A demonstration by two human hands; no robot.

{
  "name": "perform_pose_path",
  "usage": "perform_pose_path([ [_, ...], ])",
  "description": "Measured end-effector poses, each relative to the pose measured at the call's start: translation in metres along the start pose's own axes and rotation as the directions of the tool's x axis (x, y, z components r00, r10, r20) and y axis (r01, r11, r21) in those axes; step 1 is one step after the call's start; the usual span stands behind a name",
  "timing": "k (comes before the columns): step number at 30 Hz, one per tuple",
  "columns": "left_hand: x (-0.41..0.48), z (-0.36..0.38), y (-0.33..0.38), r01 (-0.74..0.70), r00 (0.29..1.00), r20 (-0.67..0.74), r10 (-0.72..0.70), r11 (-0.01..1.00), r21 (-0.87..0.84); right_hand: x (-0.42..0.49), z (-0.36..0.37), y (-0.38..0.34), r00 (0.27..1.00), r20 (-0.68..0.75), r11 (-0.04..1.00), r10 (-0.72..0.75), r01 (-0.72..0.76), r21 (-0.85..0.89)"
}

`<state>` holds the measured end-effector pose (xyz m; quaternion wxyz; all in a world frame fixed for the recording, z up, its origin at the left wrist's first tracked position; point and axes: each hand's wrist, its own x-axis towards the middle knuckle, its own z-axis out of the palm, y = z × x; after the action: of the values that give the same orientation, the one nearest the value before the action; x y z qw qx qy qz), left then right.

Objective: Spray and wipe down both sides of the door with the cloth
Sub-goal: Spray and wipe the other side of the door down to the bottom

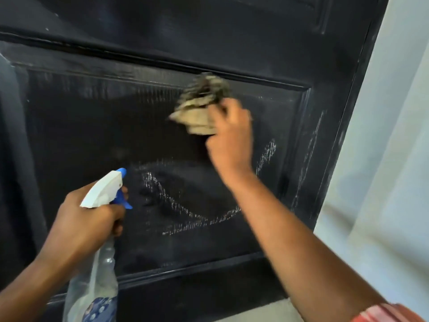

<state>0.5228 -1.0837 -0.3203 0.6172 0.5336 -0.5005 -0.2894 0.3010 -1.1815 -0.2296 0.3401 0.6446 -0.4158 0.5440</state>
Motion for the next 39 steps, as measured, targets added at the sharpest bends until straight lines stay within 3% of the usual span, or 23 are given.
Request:
perform_pose_path([
  [3,-0.008,0.018,-0.002,0.014,0.998,0.065,-0.014,1.0,0.006,0.004,-0.023,0.076,0.97,-0.019,0.97,0.243,-0.243,-0.002],
  [5,-0.012,0.04,-0.001,0.011,0.992,0.126,-0.01,1.0,-0.008,0.009,-0.029,0.099,0.967,0.012,0.967,0.253,-0.254,0.028],
  [11,-0.023,0.101,-0.008,0.022,0.973,0.232,-0.004,0.997,-0.077,-0.026,-0.026,0.123,0.999,0.017,0.999,0.05,-0.051,0.014],
  [14,-0.028,0.117,-0.019,0.051,0.961,0.275,-0.027,0.995,-0.081,-0.114,-0.02,0.137,0.988,0.15,0.999,-0.02,0.026,-0.039],
  [18,-0.037,0.135,-0.037,0.101,0.944,0.318,-0.085,0.994,-0.033,-0.214,-0.023,0.149,0.882,0.447,0.976,-0.148,0.204,-0.08],
  [20,-0.04,0.144,-0.044,0.107,0.935,0.339,-0.1,0.994,-0.001,-0.221,-0.027,0.154,0.836,0.498,0.95,-0.231,0.303,-0.069],
  [21,-0.041,0.147,-0.046,0.109,0.931,0.351,-0.103,0.994,0.004,-0.214,-0.028,0.158,0.839,0.487,0.944,-0.243,0.319,-0.08],
  [23,-0.043,0.153,-0.046,0.108,0.922,0.374,-0.094,0.994,-0.017,-0.169,-0.028,0.166,0.918,0.359,0.97,-0.169,0.219,-0.103],
  [25,-0.043,0.158,-0.047,0.1,0.924,0.374,-0.084,0.995,-0.023,-0.084,-0.029,0.168,0.995,0.079,0.997,-0.056,0.06,-0.053],
  [27,-0.042,0.162,-0.049,0.082,0.922,0.38,-0.075,0.997,-0.002,0.005,-0.035,0.166,0.995,-0.1,0.999,0.022,-0.026,-0.036],
  [29,-0.04,0.163,-0.054,0.074,0.921,0.383,-0.072,0.997,0.008,0.049,-0.036,0.16,0.986,-0.164,0.998,0.02,-0.03,-0.057],
  [31,-0.044,0.163,-0.06,0.058,0.918,0.392,-0.062,0.998,0.022,0.03,-0.03,0.157,0.987,-0.155,0.997,-0.04,0.028,-0.075],
  [35,-0.049,0.161,-0.079,0.062,0.916,0.394,-0.078,0.997,0.053,-0.116,-0.012,0.163,0.999,-0.015,0.997,-0.047,0.046,-0.058],
  [37,-0.053,0.156,-0.089,0.067,0.912,0.4,-0.091,0.995,0.073,-0.206,-0.008,0.162,0.986,0.164,0.998,0.012,-0.001,-0.068],
  [39,-0.059,0.15,-0.098,0.09,0.904,0.413,-0.113,0.993,0.075,-0.283,-0.009,0.154,0.923,0.383,0.993,0.015,0.031,-0.115],
])
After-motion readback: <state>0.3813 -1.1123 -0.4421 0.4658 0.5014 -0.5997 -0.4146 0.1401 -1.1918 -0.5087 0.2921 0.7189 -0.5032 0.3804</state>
